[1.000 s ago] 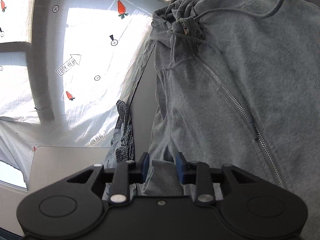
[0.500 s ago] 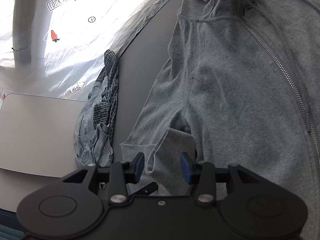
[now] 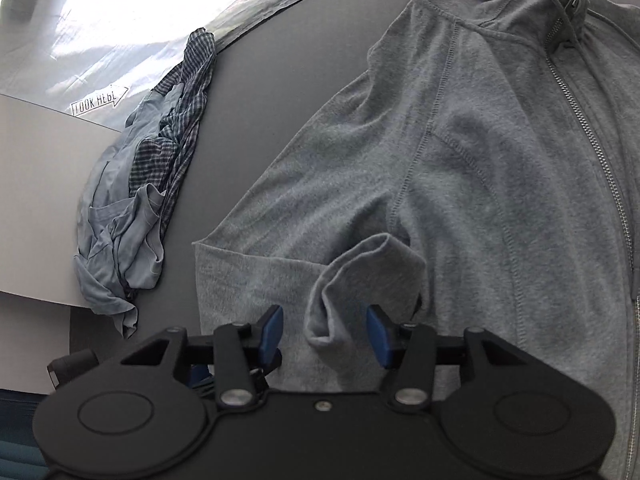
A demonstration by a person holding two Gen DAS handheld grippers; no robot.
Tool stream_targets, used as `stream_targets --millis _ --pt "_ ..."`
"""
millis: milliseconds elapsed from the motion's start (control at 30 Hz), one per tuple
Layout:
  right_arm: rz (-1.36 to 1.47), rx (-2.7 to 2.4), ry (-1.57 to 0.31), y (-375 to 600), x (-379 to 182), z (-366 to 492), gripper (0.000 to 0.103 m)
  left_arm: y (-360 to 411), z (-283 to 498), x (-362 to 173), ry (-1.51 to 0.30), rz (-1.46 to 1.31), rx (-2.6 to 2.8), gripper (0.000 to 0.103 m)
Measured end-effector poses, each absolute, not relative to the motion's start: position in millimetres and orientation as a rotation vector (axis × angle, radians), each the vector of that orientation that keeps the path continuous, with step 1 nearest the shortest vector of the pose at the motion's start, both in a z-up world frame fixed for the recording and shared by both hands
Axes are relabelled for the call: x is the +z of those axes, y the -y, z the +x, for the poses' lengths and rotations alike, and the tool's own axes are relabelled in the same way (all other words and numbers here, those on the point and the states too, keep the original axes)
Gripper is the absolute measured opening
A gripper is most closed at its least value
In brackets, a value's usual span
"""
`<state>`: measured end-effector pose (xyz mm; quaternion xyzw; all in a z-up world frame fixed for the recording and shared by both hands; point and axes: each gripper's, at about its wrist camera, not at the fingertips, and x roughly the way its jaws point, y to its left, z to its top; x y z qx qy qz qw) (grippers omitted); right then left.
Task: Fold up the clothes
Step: 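Lift the hem with the right gripper and fold the hoodie side inward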
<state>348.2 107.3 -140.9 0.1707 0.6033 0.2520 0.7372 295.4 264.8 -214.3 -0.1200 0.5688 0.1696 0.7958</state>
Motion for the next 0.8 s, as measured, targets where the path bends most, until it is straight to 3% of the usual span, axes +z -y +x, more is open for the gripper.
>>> stream_targets --millis 100,267,567,800 --pt "0.369 0.543 -1.339 -105.9 -146.9 348.1 0.025 -265.5 294.8 -214.6 -1.221 -0.255 0.360 0.103" --pt "0.439 0.529 -1.332 -96.1 -149.3 347.2 0.013 -266.1 294.8 -215.2 -1.220 -0.252 0.359 0.103" --pt "0.563 0.579 -1.219 -78.4 -135.4 345.9 0.009 -265.3 292.6 -216.0 -1.206 -0.247 0.359 0.103" --pt "0.506 0.605 -1.119 -61.7 -116.1 346.6 0.009 -266.8 293.0 -209.9 -1.212 -0.242 0.332 0.103"
